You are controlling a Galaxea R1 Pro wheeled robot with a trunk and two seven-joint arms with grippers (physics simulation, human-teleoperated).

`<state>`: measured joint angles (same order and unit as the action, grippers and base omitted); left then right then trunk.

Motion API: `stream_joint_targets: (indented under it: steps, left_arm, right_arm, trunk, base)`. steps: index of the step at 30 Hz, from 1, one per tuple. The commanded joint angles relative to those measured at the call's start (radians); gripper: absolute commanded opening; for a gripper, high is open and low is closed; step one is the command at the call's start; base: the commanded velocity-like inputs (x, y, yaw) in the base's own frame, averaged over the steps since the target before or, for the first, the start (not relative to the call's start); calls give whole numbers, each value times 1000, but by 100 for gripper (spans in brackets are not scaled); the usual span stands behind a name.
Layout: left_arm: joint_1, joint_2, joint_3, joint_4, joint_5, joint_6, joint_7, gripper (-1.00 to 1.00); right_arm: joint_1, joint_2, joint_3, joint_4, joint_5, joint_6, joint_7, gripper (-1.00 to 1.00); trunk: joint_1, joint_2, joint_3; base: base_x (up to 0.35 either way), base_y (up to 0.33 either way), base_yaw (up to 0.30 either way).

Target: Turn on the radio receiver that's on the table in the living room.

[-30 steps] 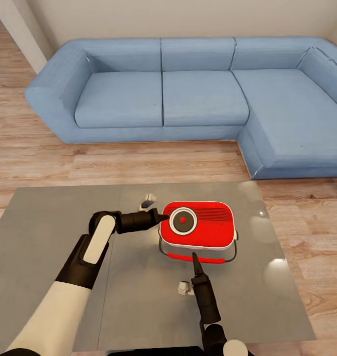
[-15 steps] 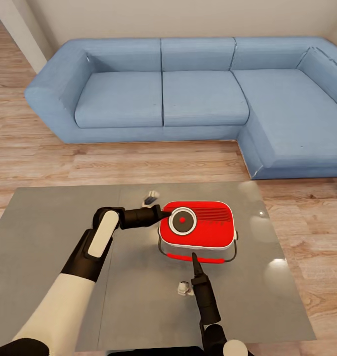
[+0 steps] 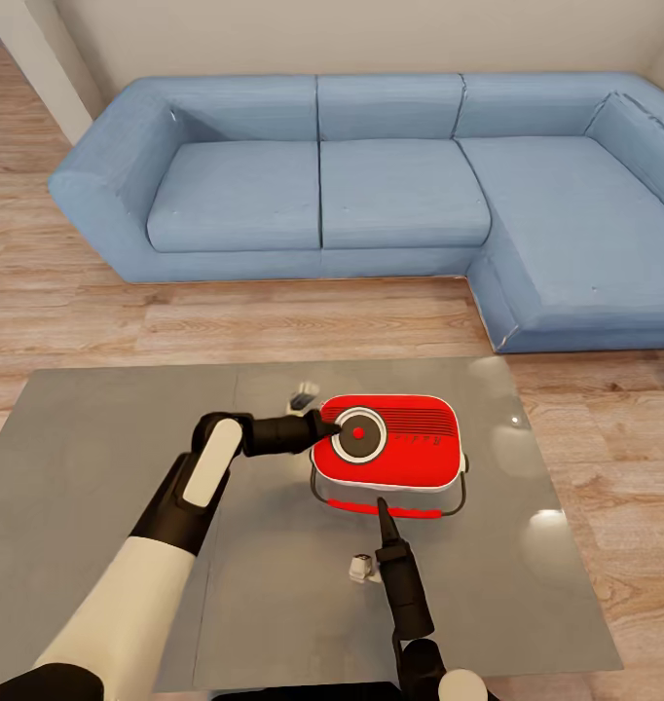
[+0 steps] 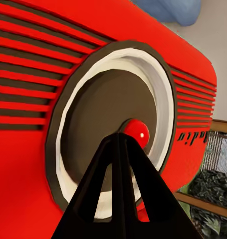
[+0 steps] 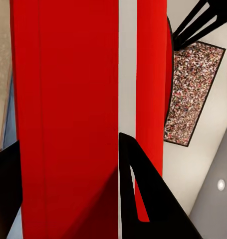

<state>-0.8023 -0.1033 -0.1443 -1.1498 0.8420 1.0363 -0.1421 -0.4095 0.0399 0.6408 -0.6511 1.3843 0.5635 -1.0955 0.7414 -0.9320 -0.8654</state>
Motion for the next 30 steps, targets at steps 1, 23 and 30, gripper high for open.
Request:
stream_joint_targets:
  steps: [1,23,30]
  left_arm:
    - [0,-3,0,6,0,0,0,-100]
    - [0,-58,-3,65,-4,-4,-1,-100]
    - [0,-58,-3,44,-3,-4,-3,-100]
  right_arm:
    - [0,0,1,-1,2,4,-1,-100]
    - [0,11,5,-1,3,4,-1,-100]
    - [0,9,2,-1,0,1,10,-100]
  trunk:
    - [0,0,0]
    - [0,0,0]
    - [0,0,0]
  base:
    - [0,0,0]
    - [0,0,0]
    - [0,0,0]
